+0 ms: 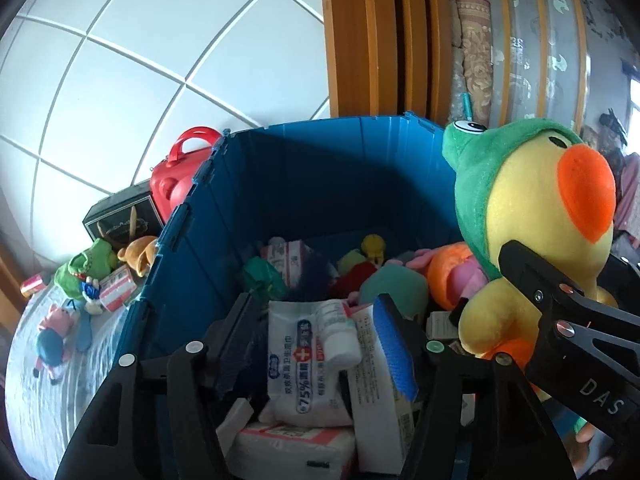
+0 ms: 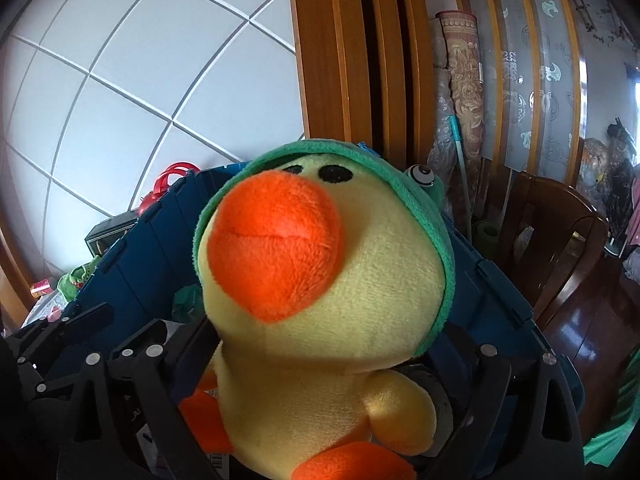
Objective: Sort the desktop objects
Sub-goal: 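Lower the pill bottle and duck plush into the bin and open both tools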
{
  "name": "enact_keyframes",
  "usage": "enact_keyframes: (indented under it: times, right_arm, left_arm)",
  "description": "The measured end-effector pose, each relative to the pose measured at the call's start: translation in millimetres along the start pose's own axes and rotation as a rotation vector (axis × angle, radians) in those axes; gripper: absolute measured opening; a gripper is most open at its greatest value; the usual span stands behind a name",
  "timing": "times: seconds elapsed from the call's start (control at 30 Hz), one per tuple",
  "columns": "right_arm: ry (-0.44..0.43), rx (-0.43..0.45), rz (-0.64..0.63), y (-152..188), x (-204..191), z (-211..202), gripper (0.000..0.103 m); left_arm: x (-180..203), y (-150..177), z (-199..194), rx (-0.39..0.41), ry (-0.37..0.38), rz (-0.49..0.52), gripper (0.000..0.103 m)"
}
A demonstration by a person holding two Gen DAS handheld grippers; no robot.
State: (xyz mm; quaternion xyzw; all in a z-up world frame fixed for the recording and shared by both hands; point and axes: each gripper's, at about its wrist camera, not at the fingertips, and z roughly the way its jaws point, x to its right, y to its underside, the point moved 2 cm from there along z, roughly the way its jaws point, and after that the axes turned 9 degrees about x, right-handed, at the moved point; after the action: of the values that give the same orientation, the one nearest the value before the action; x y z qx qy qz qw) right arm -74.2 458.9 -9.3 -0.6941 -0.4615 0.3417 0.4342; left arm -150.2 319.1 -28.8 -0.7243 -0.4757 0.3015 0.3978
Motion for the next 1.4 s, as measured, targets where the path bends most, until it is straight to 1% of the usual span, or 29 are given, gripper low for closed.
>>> enact_keyframes:
  times: [0.2,0.3,0.43,0.67,0.9,0.97,1.1,1.23,1.4]
  right_arm:
    - [-0.001,-0.025,0.013,3.8,6.5,3.4,0.101]
    - [-0.001,-0.007,0.010,1.3,7.2,-1.1,0.103]
    - [0.010,0.012,0.007,-3.4,7.8,-8.5,0.103]
    - [0.026,0.001,0.018,1.4,10.8,-15.9,0.103]
    - [0.037,0.014,0.013,2.1,6.1,-29.4,0.103]
    - [0.037,0.021,0.010,1.2,2.9,-33.0,0.103]
    - [0.032,0.030,-0.001,-0.7,-8.5,-38.5,0.103]
    - [0.022,0.042,-0.007,-2.3,-23.7,-43.9,0.103]
    - [0.004,0.045,-0.030,-2.5,-55.3,-46.6,0.103]
  left_arm:
    - [-2.7,-1.2,-0.1,0.005,-0.001,-0.007,0.065]
    - [-4.3,-1.4,-0.8,0.006,-0.002,-0.009,0.066]
    - [-5.0,0.6,-4.6,0.008,-0.004,-0.005,0.066]
    - [-6.5,6.4,-11.4,0.005,0.003,-0.004,0.067]
    - [-15.8,8.4,-26.4,0.028,0.008,-0.014,0.067]
    - [-21.7,8.0,-31.7,0.040,0.005,-0.019,0.067]
    - [-35.4,6.9,-42.6,0.065,-0.003,-0.028,0.071]
    - [-49.9,6.0,-53.3,0.089,-0.013,-0.039,0.071]
    - [-88.6,9.0,-63.0,0.100,-0.047,-0.070,0.072]
